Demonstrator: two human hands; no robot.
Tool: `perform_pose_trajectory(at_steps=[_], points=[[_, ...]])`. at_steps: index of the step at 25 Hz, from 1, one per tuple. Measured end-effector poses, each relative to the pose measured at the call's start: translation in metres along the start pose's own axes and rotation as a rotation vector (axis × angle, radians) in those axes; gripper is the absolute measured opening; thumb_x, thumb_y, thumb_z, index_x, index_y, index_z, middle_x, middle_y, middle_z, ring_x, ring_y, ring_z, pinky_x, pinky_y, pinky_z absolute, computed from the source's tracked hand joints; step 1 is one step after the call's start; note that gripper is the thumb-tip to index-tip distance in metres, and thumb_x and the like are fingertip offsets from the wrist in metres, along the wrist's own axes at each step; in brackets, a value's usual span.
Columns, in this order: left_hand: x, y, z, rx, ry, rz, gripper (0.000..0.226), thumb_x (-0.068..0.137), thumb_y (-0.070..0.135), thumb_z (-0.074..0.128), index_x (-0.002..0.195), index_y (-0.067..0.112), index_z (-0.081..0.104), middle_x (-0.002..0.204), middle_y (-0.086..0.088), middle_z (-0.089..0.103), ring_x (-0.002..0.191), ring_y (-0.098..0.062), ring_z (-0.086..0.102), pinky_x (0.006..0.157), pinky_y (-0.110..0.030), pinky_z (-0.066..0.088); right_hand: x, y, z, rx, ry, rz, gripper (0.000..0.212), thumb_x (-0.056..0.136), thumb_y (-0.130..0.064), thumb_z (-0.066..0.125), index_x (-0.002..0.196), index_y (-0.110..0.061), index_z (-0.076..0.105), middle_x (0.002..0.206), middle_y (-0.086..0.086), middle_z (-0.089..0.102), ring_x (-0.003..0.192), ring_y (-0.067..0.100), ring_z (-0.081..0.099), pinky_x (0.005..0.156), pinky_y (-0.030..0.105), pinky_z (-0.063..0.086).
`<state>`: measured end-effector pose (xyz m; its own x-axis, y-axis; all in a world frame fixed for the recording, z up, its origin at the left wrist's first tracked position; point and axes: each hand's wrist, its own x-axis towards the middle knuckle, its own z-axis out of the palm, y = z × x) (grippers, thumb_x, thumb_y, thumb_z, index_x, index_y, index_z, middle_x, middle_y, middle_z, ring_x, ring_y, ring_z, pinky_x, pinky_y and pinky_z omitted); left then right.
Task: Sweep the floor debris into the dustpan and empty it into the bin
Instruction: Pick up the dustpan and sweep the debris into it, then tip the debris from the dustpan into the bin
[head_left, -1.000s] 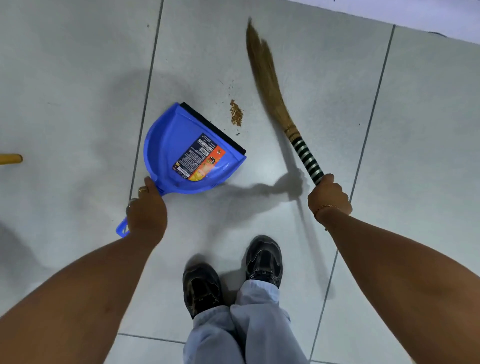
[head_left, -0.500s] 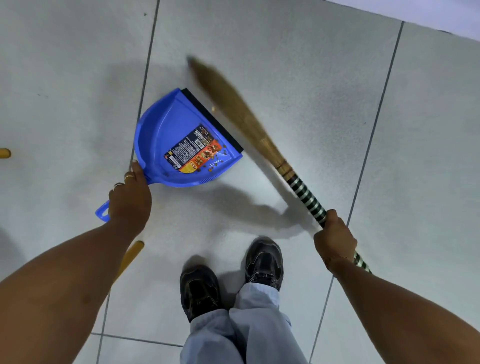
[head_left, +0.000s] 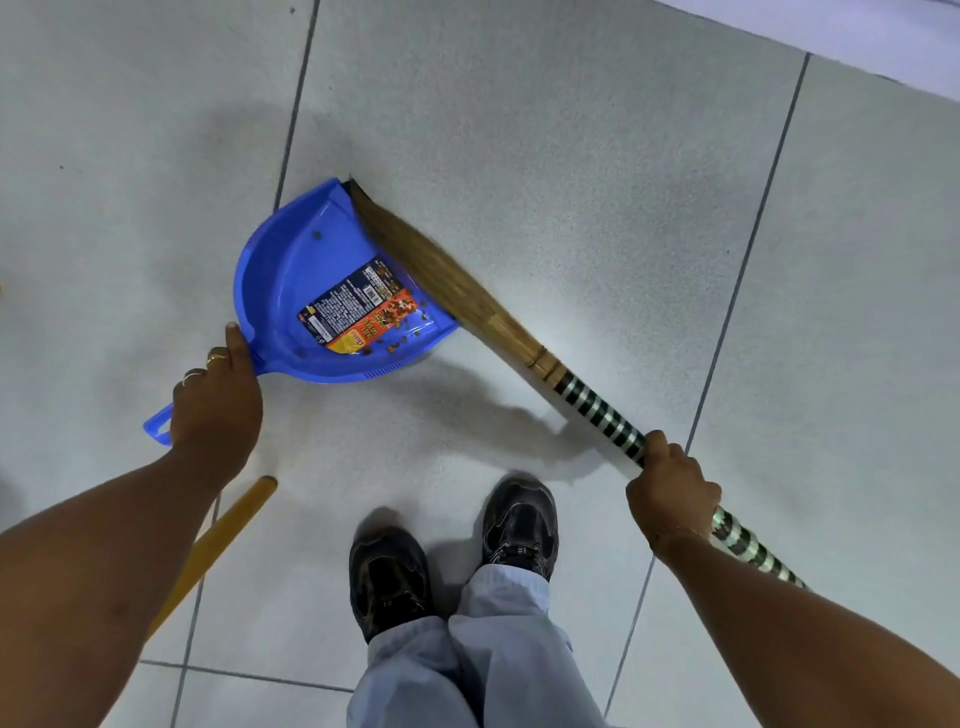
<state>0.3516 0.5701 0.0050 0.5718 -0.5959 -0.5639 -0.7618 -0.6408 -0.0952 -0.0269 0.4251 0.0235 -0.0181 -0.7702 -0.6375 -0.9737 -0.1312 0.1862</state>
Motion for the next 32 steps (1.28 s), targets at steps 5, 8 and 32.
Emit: perform_pose_trajectory(at_steps=[5, 8, 32], points=[[-0.001, -0.001, 0.003, -0.01, 0.019, 0.01, 0.059, 0.089, -0.008, 0.041, 0.143, -0.008, 0.015, 0.114, -0.038, 0.052, 0.085, -0.053, 0.057, 0.074, -0.058, 0.047, 0.023, -0.002, -0.022, 0.141, 0.09, 0.168, 0.033, 0.078, 0.004, 0.045, 0.11, -0.007, 0.046, 0.105, 0.019, 0.06, 0.098, 0.039, 0.056, 0.084, 0.045, 0.041], [-0.002, -0.004, 0.005, 0.012, 0.005, -0.005, 0.061, 0.09, -0.006, 0.041, 0.143, -0.007, 0.013, 0.116, -0.036, 0.052, 0.087, -0.051, 0.058, 0.076, -0.055, 0.048, 0.037, -0.021, -0.029, 0.137, 0.02, 0.187, 0.03, 0.085, -0.002, 0.043, 0.113, -0.011, 0.044, 0.108, 0.018, 0.06, 0.102, 0.038, 0.057, 0.089, 0.048, 0.04], [-0.258, 0.229, -0.232, -0.657, -0.057, -0.107, 0.038, 0.084, 0.0, 0.057, 0.118, -0.005, 0.041, 0.12, -0.025, 0.054, 0.112, -0.042, 0.052, 0.093, -0.046, 0.041, -0.135, 0.108, -0.244, 0.521, 0.118, 0.055, 0.056, 0.098, -0.02, 0.04, 0.149, -0.034, 0.021, 0.13, 0.015, 0.045, 0.105, 0.04, 0.055, 0.085, 0.044, 0.047]])
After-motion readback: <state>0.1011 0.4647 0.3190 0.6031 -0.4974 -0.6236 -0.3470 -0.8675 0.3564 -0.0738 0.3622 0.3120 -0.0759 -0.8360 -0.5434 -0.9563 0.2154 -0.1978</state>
